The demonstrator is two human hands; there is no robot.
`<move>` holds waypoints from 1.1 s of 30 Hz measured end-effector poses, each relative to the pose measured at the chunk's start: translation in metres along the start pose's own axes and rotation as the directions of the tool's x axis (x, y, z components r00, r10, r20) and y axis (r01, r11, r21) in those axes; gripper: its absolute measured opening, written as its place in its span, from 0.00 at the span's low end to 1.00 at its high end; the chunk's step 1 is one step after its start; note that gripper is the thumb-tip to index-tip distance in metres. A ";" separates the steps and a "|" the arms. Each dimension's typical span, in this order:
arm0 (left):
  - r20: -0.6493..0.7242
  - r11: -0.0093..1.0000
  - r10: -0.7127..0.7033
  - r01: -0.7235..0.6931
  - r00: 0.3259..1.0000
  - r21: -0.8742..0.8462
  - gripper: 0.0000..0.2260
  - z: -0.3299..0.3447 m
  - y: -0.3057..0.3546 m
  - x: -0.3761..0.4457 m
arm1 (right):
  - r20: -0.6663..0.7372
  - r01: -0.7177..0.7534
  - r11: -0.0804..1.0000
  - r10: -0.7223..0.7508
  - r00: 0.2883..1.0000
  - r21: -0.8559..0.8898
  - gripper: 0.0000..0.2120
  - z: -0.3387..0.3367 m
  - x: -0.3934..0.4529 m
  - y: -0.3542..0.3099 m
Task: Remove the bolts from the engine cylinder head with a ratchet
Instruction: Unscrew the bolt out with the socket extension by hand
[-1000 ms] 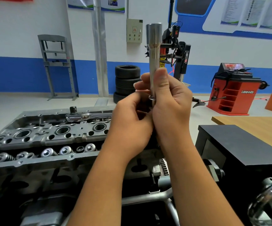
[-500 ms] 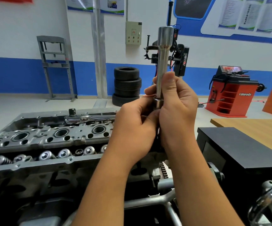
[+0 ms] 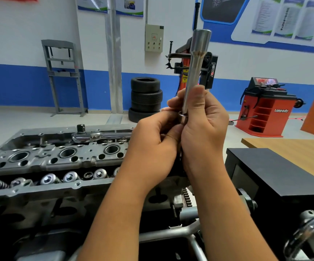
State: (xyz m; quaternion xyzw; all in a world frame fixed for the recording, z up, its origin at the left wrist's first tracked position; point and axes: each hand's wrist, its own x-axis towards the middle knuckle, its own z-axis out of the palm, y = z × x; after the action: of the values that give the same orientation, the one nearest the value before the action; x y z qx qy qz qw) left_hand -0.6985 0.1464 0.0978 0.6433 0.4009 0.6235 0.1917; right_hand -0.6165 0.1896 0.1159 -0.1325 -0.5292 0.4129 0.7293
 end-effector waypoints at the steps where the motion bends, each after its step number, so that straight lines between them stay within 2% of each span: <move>1: -0.031 1.000 0.004 -0.004 1.000 0.001 0.17 0.001 0.000 0.000 | 0.006 -0.006 1.000 0.006 1.000 0.006 0.20 0.000 0.000 0.000; 4: -0.071 1.000 -0.012 0.010 0.997 -0.027 0.18 0.003 -0.002 0.001 | 0.024 -0.034 0.998 0.033 0.999 0.057 0.20 0.000 -0.001 -0.002; 9: -0.068 1.000 -0.015 0.015 0.998 -0.011 0.13 0.001 -0.004 -0.001 | -0.030 -0.013 0.997 0.015 0.999 0.072 0.18 -0.001 -0.002 -0.004; 12: 0.038 0.998 -0.053 0.054 0.998 -0.033 0.12 -0.002 -0.001 -0.001 | -0.024 0.048 0.999 -0.048 0.999 -0.005 0.15 -0.001 -0.001 0.000; 15: 0.118 0.996 -0.052 0.061 0.992 -0.072 0.12 -0.005 0.000 -0.001 | 0.064 0.060 0.994 -0.054 0.997 -0.097 0.14 -0.003 0.002 0.002; 18: 0.041 0.999 -0.027 0.028 0.999 -0.027 0.10 -0.001 -0.001 0.000 | 0.119 -0.032 0.999 0.037 0.992 -0.043 0.17 -0.005 0.005 -0.001; 22: -0.078 0.999 -0.038 0.037 0.996 -0.009 0.10 0.001 -0.001 0.000 | 0.077 -0.084 0.995 0.079 0.994 0.056 0.12 -0.002 0.000 -0.004; 25: -0.003 0.998 -0.042 0.042 0.999 -0.055 0.11 -0.001 0.000 -0.001 | 0.037 -0.034 0.999 0.033 0.999 0.037 0.12 -0.001 -0.002 -0.004; 28: 0.112 0.989 -0.047 0.062 0.993 -0.131 0.14 -0.004 0.002 -0.003 | 0.048 -0.025 0.999 0.026 0.999 -0.030 0.17 -0.001 0.000 -0.004; 31: 0.059 0.995 -0.054 0.059 0.997 -0.077 0.14 -0.005 -0.001 -0.002 | 0.070 -0.092 0.996 0.093 0.993 -0.009 0.20 -0.001 0.000 -0.006; 33: 0.016 0.999 -0.043 0.043 0.999 -0.029 0.11 -0.003 -0.003 -0.001 | 0.051 -0.090 0.996 0.089 0.995 0.011 0.17 -0.001 -0.001 -0.008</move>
State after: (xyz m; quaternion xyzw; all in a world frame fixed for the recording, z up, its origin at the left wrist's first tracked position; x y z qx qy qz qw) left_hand -0.7019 0.1465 0.0953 0.6364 0.4039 0.6201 0.2176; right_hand -0.6124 0.1845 0.1199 -0.1406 -0.5381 0.4519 0.6975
